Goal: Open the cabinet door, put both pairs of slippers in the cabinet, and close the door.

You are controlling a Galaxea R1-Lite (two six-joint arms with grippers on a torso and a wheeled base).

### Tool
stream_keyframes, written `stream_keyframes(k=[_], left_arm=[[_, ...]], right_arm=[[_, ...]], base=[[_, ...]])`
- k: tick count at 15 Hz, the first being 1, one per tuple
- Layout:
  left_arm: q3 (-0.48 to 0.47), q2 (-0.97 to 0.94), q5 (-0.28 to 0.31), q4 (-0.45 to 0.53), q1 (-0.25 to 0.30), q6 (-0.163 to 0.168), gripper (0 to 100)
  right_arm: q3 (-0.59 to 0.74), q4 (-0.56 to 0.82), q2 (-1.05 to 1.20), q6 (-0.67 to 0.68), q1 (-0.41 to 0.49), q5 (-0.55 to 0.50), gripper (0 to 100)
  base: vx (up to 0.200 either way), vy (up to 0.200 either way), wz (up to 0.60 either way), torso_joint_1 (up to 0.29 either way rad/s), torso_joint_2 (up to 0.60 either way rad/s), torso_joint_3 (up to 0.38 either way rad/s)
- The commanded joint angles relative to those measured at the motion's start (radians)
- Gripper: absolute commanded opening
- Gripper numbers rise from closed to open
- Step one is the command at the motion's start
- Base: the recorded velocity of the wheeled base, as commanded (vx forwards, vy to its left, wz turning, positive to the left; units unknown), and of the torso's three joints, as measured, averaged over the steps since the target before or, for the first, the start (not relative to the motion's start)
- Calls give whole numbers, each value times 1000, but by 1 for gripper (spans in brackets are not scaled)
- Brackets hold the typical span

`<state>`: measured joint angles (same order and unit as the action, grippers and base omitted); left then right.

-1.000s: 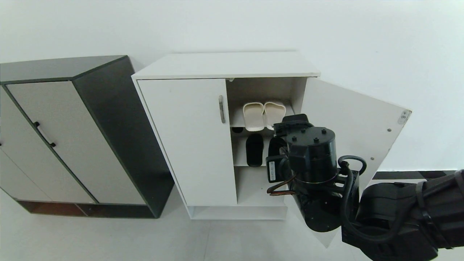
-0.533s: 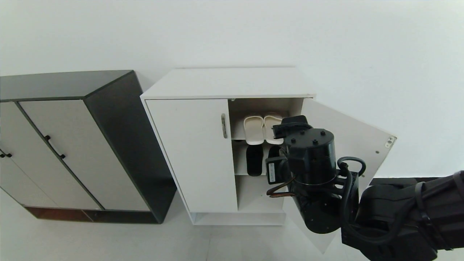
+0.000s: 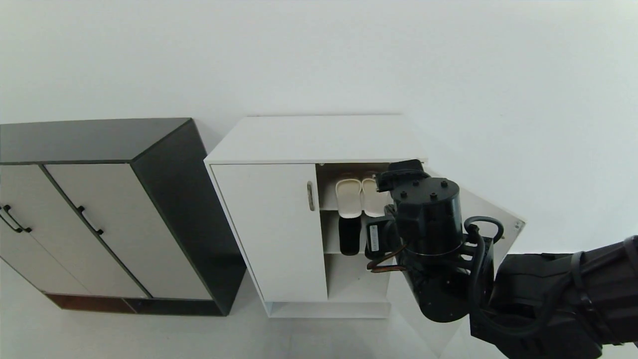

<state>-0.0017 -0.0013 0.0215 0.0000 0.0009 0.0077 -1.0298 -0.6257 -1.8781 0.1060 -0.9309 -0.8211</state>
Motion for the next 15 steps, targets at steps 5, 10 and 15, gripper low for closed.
stream_keyframes(k=[5,10,15], left_arm=[[0,1,0,0,1,0,0],[0,1,0,0,1,0,0],[0,1,0,0,1,0,0]], right_arm=[[2,1,-3,0,0,0,0],[19,-2,-9,-19,24,3,0],[19,-2,-19,-20,35,7,0]], base=[[0,0,0,261,-590,-332],[0,0,0,202,-433,-241],[0,0,0,165,-359,-187]])
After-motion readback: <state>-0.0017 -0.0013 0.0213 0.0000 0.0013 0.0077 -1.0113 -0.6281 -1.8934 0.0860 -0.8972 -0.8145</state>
